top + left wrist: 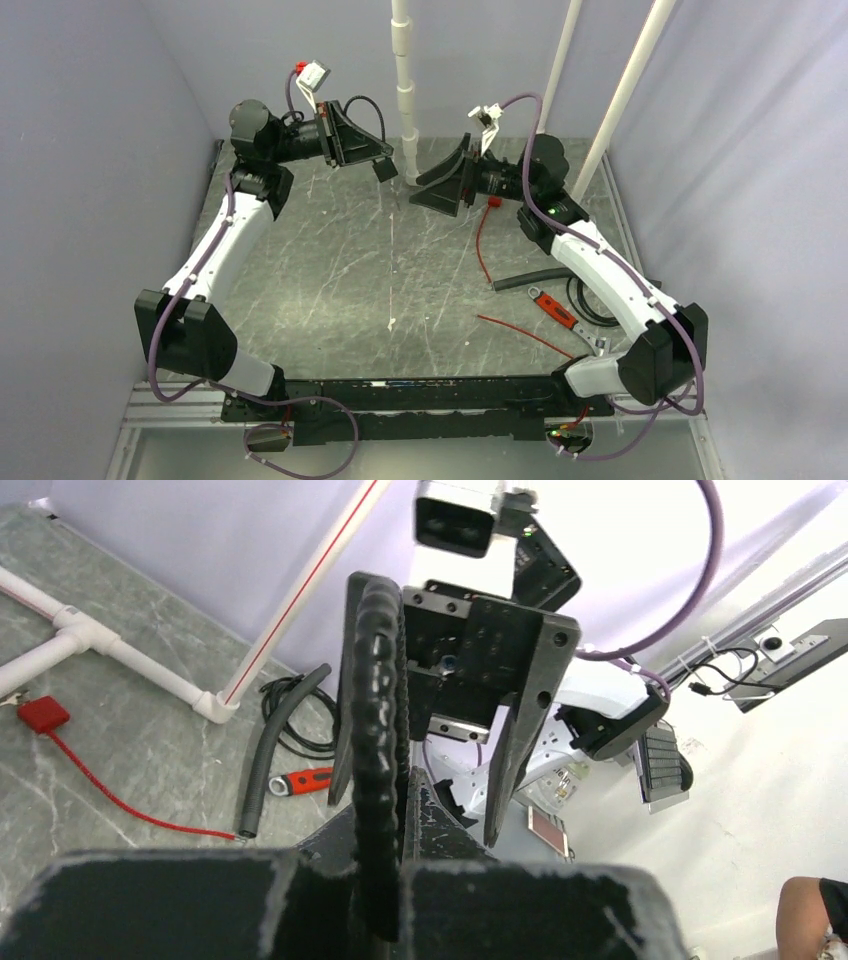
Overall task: Lock with the key
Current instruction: Lock the lock.
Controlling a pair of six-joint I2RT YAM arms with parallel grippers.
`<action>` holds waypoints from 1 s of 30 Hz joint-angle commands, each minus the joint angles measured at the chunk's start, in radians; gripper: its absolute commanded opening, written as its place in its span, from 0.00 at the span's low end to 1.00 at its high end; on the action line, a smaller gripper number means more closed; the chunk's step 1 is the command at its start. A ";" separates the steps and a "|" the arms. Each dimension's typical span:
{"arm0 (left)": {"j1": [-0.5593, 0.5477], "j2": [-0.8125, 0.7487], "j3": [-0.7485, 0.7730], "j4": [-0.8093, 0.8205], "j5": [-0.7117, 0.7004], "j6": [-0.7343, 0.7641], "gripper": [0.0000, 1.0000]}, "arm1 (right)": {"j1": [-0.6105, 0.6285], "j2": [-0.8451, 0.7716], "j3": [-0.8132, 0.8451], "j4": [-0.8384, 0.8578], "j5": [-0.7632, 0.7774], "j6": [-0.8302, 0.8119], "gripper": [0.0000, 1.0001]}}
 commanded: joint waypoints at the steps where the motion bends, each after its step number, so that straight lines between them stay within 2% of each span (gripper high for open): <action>1: -0.014 -0.028 0.034 0.131 0.033 -0.079 0.00 | 0.006 0.048 -0.005 0.191 -0.133 0.172 0.80; 6: -0.039 -0.041 0.033 0.126 0.050 -0.052 0.00 | 0.015 0.100 0.046 0.284 -0.179 0.242 0.77; 15: -0.058 -0.034 0.035 0.145 0.055 -0.057 0.00 | 0.065 0.153 0.078 0.403 -0.255 0.308 0.60; 21: -0.060 -0.020 0.043 0.162 0.053 -0.069 0.00 | 0.068 0.168 0.078 0.455 -0.276 0.339 0.41; 24: -0.060 -0.017 0.040 0.174 0.053 -0.075 0.00 | 0.067 0.172 0.078 0.468 -0.276 0.353 0.36; 30: -0.060 -0.020 0.027 0.156 0.032 -0.044 0.00 | 0.065 0.166 0.073 0.432 -0.261 0.342 0.17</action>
